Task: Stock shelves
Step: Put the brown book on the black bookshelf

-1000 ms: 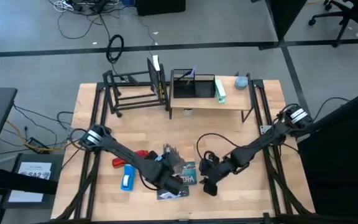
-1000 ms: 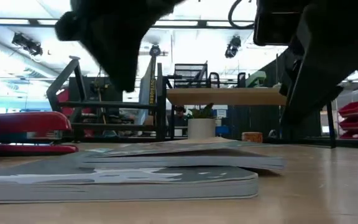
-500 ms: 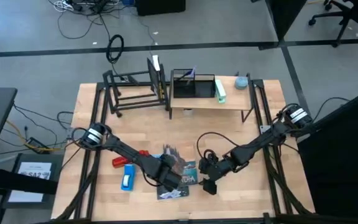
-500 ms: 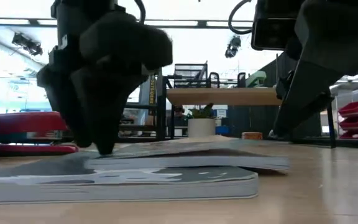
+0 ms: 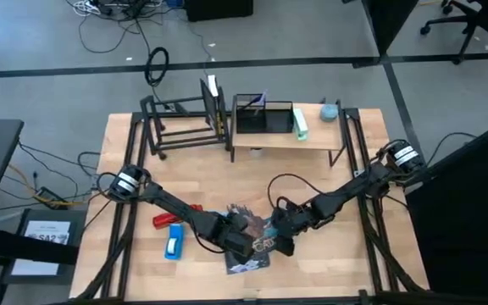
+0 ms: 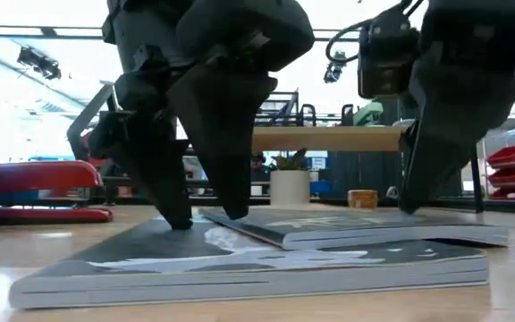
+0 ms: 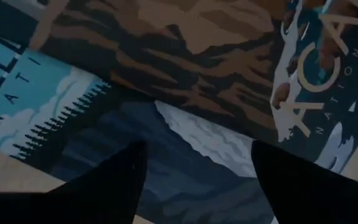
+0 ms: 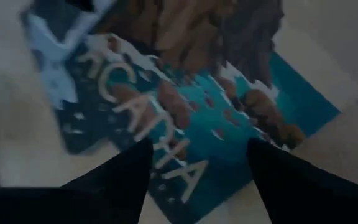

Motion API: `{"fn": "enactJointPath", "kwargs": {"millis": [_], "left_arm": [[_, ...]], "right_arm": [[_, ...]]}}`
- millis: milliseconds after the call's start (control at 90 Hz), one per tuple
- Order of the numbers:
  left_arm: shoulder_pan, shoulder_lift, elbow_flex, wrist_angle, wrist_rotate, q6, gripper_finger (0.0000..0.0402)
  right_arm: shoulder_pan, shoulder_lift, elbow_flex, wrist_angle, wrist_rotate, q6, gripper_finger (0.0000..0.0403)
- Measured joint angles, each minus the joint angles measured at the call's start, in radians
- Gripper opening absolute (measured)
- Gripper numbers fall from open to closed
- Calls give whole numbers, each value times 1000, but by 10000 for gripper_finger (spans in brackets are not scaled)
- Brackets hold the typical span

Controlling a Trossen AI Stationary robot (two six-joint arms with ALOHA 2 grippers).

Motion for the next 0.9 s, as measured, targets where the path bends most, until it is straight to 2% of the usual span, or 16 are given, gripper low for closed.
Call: {"fn": "enactJointPath", "kwargs": {"millis": [133,267,422,556,722,900], "left_arm": [[0,1,0,5,-29,1,269],[0,2,-2,13,-64,2,269],[6,5,-7,74,-115,-2,269],[9,1,-66,179,-150,-16,269],[11,-2,-119,264,-188,-67,268],[9,0,-127,333,-211,-41,268]], "right_arm": [[-16,-2,0,-114,58,84,211],[-34,46,6,-184,63,144,195],[-43,108,8,-88,11,127,180],[-42,111,3,-20,0,93,170],[-42,106,1,-17,-11,79,167],[-31,105,0,-32,-13,81,167]]}}
